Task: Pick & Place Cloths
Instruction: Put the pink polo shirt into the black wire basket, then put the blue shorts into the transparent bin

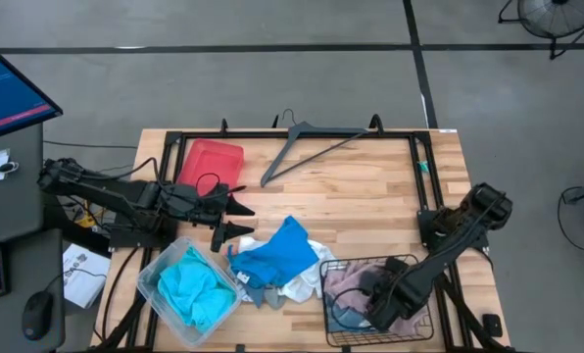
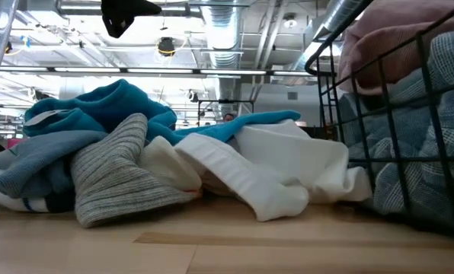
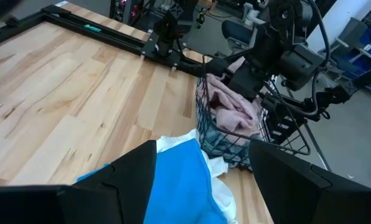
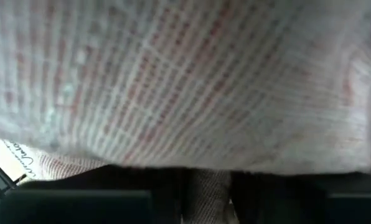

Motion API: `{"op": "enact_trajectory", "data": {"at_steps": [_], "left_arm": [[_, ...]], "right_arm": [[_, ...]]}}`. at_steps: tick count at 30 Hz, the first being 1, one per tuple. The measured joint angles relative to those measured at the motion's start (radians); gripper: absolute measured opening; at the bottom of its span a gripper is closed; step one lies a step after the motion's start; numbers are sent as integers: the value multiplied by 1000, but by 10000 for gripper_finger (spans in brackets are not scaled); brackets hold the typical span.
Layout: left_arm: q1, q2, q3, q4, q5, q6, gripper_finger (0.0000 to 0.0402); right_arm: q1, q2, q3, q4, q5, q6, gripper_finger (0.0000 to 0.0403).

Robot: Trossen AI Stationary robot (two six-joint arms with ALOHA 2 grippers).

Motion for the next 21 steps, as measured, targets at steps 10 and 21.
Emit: {"op": "enact_trajectory", "data": {"at_steps": [10, 21], "left_arm": [[-6, 2, 0, 35, 72, 98, 267], [-6, 154, 0, 121, 112, 155, 285]], "right_arm": [[9, -146, -9, 16, -20, 81, 324], [-2, -416, -5, 40, -30, 85, 383]]}}
